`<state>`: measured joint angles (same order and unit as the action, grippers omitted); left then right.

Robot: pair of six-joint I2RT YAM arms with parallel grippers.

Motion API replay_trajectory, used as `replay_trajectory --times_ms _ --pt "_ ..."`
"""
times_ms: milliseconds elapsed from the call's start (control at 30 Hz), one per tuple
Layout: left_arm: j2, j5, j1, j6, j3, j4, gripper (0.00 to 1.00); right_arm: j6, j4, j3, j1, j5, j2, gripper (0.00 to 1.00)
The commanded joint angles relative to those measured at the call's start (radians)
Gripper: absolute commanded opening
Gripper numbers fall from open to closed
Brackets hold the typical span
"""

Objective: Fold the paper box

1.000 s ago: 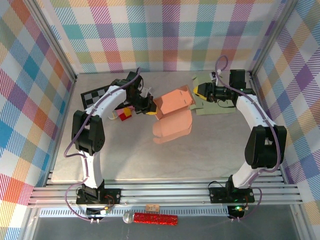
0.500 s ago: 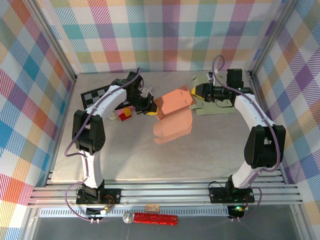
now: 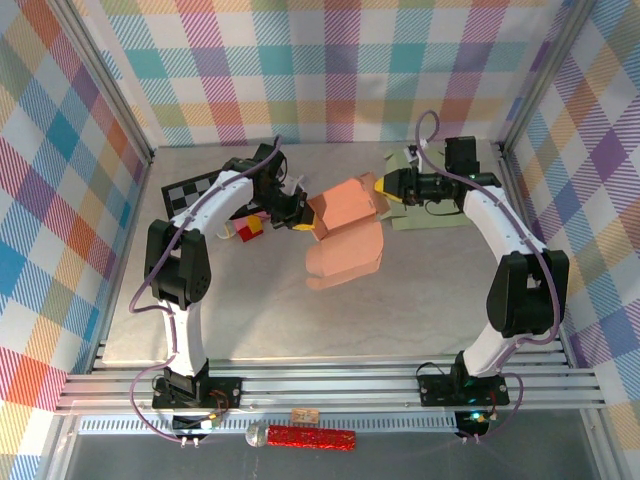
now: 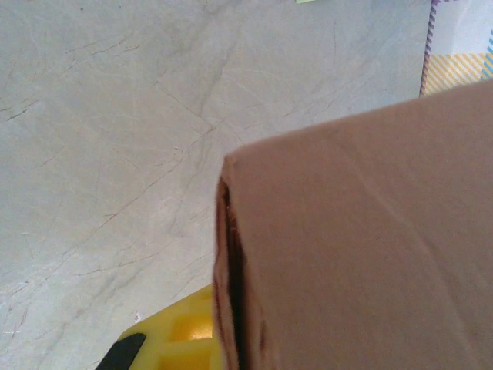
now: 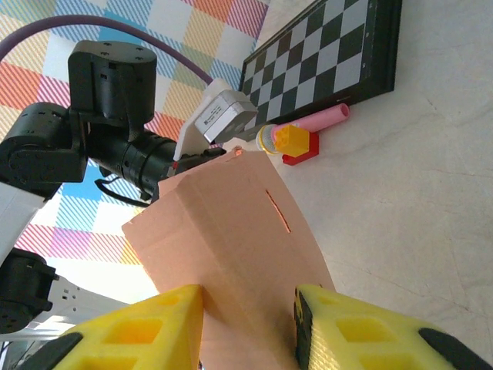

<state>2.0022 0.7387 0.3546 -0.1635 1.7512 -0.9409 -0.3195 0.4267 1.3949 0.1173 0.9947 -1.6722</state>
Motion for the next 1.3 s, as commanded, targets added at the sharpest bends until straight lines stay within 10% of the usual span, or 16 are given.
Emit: replay_trajectory --times_ms 0,400,967,1267 --pt "-0.008 0.01 -0.011 0.001 -0.002 -0.009 0.0 0.052 0.046 0.036 0.025 -0.013 0.03 0.37" --pt "-0.026 -0.005 -0.011 -0.011 -0.013 0.001 0.0 0.165 0.198 0.11 0.105 -0.219 0.034 0.39" --pt "-0.045 -0.028 -0.006 -0.024 -0.022 0.004 0.0 0.251 0.314 0.175 0.308 -0.869 0.035 0.36" --pt "-0.046 -0.034 -0.002 -0.037 -0.022 0.019 0.0 0.213 0.382 0.248 0.424 -1.22 -0.037 0.07"
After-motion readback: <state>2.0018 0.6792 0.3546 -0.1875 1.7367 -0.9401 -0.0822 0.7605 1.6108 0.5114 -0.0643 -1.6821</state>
